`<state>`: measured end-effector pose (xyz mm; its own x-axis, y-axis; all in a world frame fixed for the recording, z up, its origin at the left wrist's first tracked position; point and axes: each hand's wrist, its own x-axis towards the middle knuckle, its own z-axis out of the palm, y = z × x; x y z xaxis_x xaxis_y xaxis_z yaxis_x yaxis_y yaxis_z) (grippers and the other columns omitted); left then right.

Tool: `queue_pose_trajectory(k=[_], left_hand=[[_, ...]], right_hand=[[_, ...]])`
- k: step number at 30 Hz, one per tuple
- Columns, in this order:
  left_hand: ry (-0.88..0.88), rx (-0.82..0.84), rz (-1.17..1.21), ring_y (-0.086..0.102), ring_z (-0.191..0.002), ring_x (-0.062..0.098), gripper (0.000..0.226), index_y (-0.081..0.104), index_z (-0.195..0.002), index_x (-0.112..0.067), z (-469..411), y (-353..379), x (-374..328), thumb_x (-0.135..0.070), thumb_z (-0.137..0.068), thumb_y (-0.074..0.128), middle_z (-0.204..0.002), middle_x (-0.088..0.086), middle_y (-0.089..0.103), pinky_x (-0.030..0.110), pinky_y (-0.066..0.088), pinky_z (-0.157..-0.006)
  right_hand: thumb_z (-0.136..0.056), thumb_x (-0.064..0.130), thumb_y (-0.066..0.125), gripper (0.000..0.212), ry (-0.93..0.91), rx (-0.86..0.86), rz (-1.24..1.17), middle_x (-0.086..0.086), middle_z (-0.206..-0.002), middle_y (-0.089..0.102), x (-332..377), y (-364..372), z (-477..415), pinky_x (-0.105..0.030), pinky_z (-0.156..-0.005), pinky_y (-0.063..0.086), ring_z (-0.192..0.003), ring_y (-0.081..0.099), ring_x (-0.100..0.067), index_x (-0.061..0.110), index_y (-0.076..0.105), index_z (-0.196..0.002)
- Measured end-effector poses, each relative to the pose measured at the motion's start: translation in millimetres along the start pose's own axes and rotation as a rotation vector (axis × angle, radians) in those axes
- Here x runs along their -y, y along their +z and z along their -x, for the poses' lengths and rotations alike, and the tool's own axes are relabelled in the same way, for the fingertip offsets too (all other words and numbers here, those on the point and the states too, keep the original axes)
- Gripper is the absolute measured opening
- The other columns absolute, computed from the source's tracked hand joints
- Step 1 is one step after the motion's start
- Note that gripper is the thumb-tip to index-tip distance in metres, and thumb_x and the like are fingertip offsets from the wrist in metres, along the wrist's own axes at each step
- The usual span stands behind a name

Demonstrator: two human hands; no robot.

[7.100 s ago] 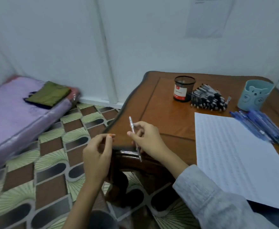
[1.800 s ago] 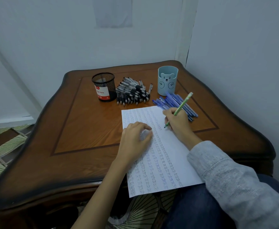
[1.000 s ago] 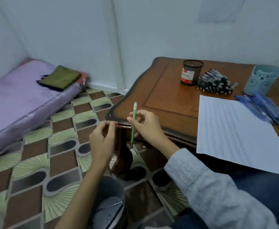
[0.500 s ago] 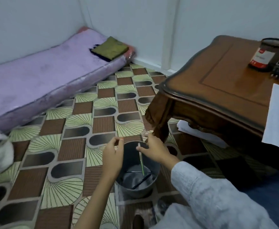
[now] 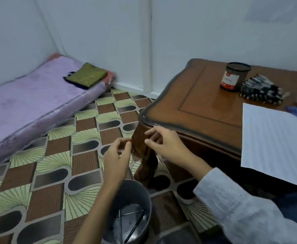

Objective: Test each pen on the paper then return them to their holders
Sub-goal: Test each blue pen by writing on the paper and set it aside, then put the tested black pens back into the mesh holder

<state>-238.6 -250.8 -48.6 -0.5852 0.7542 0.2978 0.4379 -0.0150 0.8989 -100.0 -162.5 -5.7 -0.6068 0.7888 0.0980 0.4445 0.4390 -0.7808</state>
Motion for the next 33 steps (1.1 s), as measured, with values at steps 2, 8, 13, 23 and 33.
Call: queue_pose_trajectory(k=[2, 8, 13, 23, 33], left_hand=[[0.028, 0.036, 0.056, 0.06, -0.081, -0.002, 0.014, 0.067, -0.097, -0.018, -15.0, 16.2, -23.2, -0.014, -0.095, 0.054, -0.088, -0.008, 0.067, 0.009, 0.045, -0.067], [0.15, 0.233, 0.133, 0.063, -0.082, 0.011, 0.015, 0.068, -0.09, -0.02, -46.4, 86.8, -79.3, -0.014, -0.094, 0.055, -0.086, -0.001, 0.069, 0.027, 0.047, -0.069], [0.258, 0.455, 0.131, 0.061, -0.075, 0.014, 0.014, 0.069, -0.089, -0.019, -53.4, 159.1, -116.6, -0.012, -0.092, 0.057, -0.082, -0.002, 0.069, 0.028, 0.047, -0.068], [0.499, 0.815, -0.122, 0.051, -0.111, 0.003, 0.024, 0.062, -0.116, -0.022, -45.2, 285.2, -140.5, -0.026, -0.094, 0.053, -0.118, -0.012, 0.061, 0.029, 0.041, -0.097], [0.602, 0.974, -0.417, 0.015, -0.145, 0.01, 0.054, 0.038, -0.144, -0.025, -59.6, 324.6, -135.0, -0.05, -0.096, 0.044, -0.157, -0.004, 0.023, 0.029, 0.012, -0.116]], right_hand=[[-0.091, 0.023, 0.064, 0.015, -0.009, -0.071, -0.046, 0.006, -0.083, 0.064, 3.8, -35.6, 1.3, -0.016, -0.065, 0.045, -0.07, 0.057, -0.003, 0.02, 0.066, -0.106], [-0.094, 0.014, 0.059, 0.012, 0.08, -0.246, -0.099, -0.002, -0.081, 0.072, -18.0, -130.9, 10.1, -0.019, -0.055, 0.052, -0.066, 0.064, -0.006, 0.017, 0.068, -0.101], [-0.096, 0.013, 0.055, 0.014, 0.24, -0.368, -0.079, -0.003, -0.079, 0.072, -56.7, -190.6, 22.0, -0.018, -0.052, 0.048, -0.061, 0.064, -0.01, 0.017, 0.068, -0.097], [-0.089, 0.009, 0.064, 0.016, 0.414, -0.561, 0.117, 0.006, -0.098, 0.064, -161.3, -256.9, 67.0, -0.006, -0.064, 0.041, -0.088, 0.058, -0.011, 0.02, 0.067, -0.1], [-0.094, 0.045, 0.054, 0.04, 0.38, -0.428, 0.425, 0.012, -0.139, 0.039, -215.5, -250.0, 75.6, -0.026, -0.109, 0.019, -0.134, 0.028, -0.004, 0.031, 0.05, -0.132]])
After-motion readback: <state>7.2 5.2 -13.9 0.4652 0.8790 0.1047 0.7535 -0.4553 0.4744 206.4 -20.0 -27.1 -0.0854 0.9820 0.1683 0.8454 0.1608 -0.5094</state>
